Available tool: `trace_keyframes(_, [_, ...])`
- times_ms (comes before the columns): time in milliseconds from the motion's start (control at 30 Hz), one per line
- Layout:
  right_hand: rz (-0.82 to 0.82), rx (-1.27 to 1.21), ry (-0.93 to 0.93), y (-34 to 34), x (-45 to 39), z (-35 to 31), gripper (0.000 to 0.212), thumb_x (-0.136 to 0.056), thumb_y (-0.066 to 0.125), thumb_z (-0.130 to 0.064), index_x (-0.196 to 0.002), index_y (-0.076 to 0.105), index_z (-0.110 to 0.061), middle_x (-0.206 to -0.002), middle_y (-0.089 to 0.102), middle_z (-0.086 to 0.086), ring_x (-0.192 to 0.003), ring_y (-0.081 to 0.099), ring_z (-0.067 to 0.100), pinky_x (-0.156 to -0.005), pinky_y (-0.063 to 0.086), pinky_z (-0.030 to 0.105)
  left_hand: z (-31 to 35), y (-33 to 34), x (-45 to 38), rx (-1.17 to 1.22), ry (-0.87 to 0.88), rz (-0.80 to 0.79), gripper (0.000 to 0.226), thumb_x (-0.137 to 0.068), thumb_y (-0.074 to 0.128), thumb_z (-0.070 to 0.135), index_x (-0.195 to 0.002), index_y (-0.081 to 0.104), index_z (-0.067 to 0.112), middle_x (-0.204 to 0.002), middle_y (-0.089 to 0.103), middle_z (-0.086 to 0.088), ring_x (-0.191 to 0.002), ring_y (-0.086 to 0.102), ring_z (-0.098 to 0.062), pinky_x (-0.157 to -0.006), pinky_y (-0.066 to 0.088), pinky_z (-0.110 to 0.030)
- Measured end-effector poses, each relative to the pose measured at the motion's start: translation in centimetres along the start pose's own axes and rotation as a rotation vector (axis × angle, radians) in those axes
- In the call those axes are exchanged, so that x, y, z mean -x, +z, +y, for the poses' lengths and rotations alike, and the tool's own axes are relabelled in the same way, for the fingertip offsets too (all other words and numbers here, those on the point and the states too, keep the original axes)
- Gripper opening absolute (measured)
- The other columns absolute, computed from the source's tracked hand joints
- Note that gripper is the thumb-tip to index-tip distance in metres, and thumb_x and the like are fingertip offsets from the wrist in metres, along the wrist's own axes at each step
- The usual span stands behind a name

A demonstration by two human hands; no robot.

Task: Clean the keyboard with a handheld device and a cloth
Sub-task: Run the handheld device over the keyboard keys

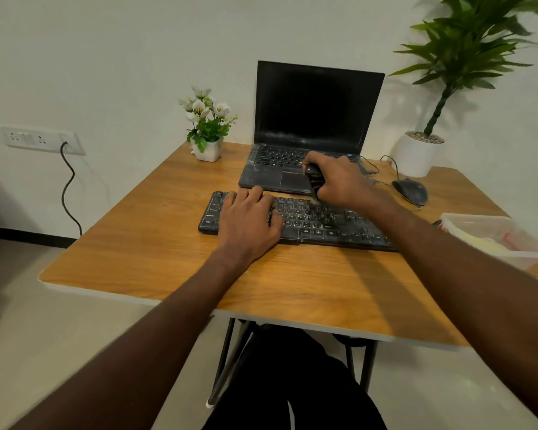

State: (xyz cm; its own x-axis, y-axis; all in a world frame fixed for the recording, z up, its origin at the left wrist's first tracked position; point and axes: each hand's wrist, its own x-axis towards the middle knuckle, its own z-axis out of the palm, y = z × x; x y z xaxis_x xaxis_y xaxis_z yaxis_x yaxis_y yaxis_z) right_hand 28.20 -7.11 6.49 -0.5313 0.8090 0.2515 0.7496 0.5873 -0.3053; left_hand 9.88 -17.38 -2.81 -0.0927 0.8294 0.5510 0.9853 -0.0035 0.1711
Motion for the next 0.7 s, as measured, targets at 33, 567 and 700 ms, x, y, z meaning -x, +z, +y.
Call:
trace_keyframes(33, [0.012, -0.021, 0.007, -0.1, 0.0, 0.1, 0.066, -0.083, 0.078, -0.007, -0.136, 0.047, -0.032, -0.128, 0.057, 0.012, -0.113, 0.058, 0.027, -0.071, 0.050, 0.028, 0.0, 0.0, 0.0, 0.000, 0.000, -0.003, 0.038, -0.101, 0.046, 0.044, -0.116, 0.071, 0.020, -0.116, 0.064, -0.001, -0.111, 0.056, -0.025, -0.110, 0.040, -0.048])
trace_keyframes(567, [0.048, 0.004, 0.043, -0.7, 2.0, 0.9, 0.065, -0.084, 0.078, -0.006, -0.137, 0.047, -0.028, -0.128, 0.058, 0.014, -0.110, 0.058, 0.027, -0.069, 0.050, 0.028, -0.1, -0.1, 0.0, -0.012, 0.014, 0.004, 0.041, -0.102, 0.042, 0.044, -0.115, 0.071, 0.019, -0.113, 0.065, -0.003, -0.108, 0.057, -0.025, -0.107, 0.041, -0.048])
trace_keyframes(700, [-0.009, -0.198, -0.011, 0.3, 0.8, -0.2, 0.065, -0.080, 0.080, -0.006, -0.130, 0.049, -0.034, -0.130, 0.055, 0.009, -0.113, 0.058, 0.027, -0.067, 0.056, 0.028, -0.1, -0.1, 0.0, -0.003, 0.022, 0.013, 0.041, -0.101, 0.042, 0.044, -0.114, 0.070, 0.018, -0.112, 0.065, -0.003, -0.107, 0.057, -0.025, -0.105, 0.042, -0.047])
